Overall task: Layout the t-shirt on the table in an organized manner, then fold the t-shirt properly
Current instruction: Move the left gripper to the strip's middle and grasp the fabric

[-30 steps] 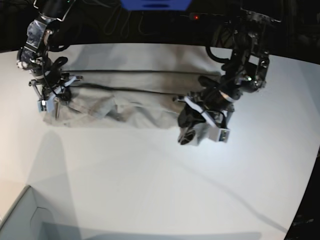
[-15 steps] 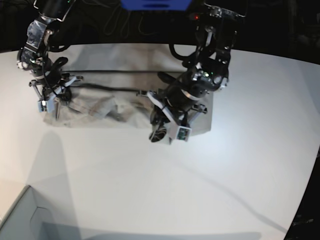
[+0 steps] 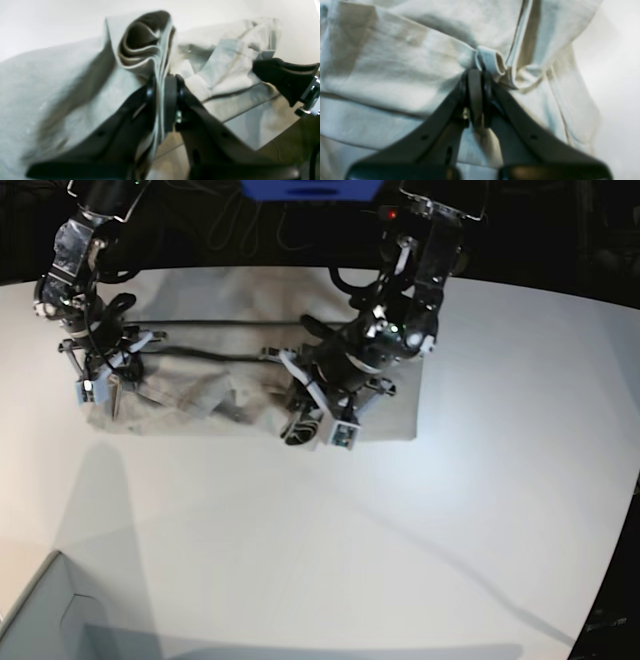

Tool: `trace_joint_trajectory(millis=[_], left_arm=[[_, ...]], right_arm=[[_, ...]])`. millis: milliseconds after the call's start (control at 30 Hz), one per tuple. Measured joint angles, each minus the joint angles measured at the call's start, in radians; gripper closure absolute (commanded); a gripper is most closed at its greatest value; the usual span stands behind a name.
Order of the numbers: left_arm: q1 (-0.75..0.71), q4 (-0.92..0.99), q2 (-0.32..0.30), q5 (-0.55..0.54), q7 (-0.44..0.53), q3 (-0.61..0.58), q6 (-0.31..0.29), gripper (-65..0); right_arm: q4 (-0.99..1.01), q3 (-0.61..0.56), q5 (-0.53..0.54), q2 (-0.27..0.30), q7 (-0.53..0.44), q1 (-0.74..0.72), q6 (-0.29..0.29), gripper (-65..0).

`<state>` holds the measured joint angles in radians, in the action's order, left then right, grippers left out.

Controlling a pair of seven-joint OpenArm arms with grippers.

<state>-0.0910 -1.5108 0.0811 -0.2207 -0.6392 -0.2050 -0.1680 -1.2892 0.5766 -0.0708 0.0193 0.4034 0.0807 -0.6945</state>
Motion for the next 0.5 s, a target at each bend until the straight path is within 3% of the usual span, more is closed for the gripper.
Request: trace_joint_trajectory(millis=[133,367,500], left_arm=[[0.015,0.000,0.000,0.000,-0.012,0.000,0.000,-1.9],[0.024,-0.002,-0.003,-0.004,-0.002,-0.082,-0.002,-27.7],[0.023,-0.002,-0.003,-0.005,-0.005,-0.119,-0.002,-25.1]], right_arm=[[0.000,0.000,0.000,0.000,0.000,0.000,0.000,0.0],[-0.002,0.000,0.000,0.000,0.000,0.001,0.000,0.0],[-0.002,0.000,0.000,0.000,0.001,0.000,0.000,0.0]])
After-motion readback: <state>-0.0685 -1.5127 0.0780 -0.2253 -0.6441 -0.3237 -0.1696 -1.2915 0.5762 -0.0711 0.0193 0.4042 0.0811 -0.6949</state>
